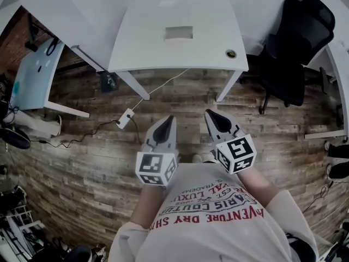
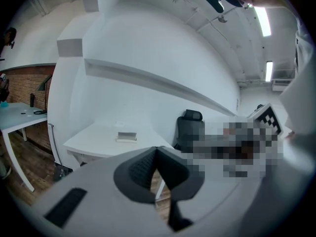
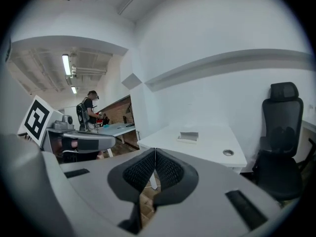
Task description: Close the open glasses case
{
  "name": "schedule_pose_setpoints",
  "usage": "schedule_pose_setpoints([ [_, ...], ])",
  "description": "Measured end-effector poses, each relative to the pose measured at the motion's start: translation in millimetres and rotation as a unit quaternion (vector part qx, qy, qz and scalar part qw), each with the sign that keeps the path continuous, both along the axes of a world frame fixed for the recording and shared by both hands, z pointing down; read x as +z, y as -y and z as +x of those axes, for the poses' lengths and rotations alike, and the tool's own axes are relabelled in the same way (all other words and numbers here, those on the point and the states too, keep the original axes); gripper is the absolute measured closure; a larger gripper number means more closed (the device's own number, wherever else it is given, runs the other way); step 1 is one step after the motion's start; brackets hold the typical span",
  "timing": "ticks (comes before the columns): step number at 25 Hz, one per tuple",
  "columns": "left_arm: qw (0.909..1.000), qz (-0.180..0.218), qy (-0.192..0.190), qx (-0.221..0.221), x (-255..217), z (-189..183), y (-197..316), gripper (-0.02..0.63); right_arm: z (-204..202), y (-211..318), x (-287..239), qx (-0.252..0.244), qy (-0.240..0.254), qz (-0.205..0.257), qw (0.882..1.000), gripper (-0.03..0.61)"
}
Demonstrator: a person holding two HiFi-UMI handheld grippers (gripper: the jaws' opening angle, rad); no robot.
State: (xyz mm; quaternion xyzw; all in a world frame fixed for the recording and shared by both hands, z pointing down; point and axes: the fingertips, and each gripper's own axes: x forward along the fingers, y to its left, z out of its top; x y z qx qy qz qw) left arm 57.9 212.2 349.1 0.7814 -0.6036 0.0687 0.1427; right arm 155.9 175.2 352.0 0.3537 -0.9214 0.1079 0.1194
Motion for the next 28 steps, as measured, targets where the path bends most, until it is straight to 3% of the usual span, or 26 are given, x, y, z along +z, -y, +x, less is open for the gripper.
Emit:
schedule_pose_setpoints([
  [8, 0.9996, -0.021, -0.019, 0.004, 11.1, -17.3, 66.8, 0.615, 6.2, 52.7, 17.7, 0.035, 0.000, -0.021, 0.999, 0.566],
  [17, 0.9980, -0.007, -0.032, 0.055, 3.9, -53.7, 200.9, 0.615, -11.1, 169.7, 14.1, 0.100, -0.025, -0.012, 0.995, 0.566],
  [22, 0.9961, -0.011, -0.028, 0.083, 1.1, -90.6, 275.4, 0.615, -40.6, 237.6, 15.1, 0.139, -0.029, -0.025, 0.990, 0.566],
  [28, 0.9949, -0.015, -0.011, 0.099, 6.6, -135.0, 347.0, 0.615, -94.2, 303.1, 17.6, 0.140, -0.031, -0.033, 0.989, 0.566],
])
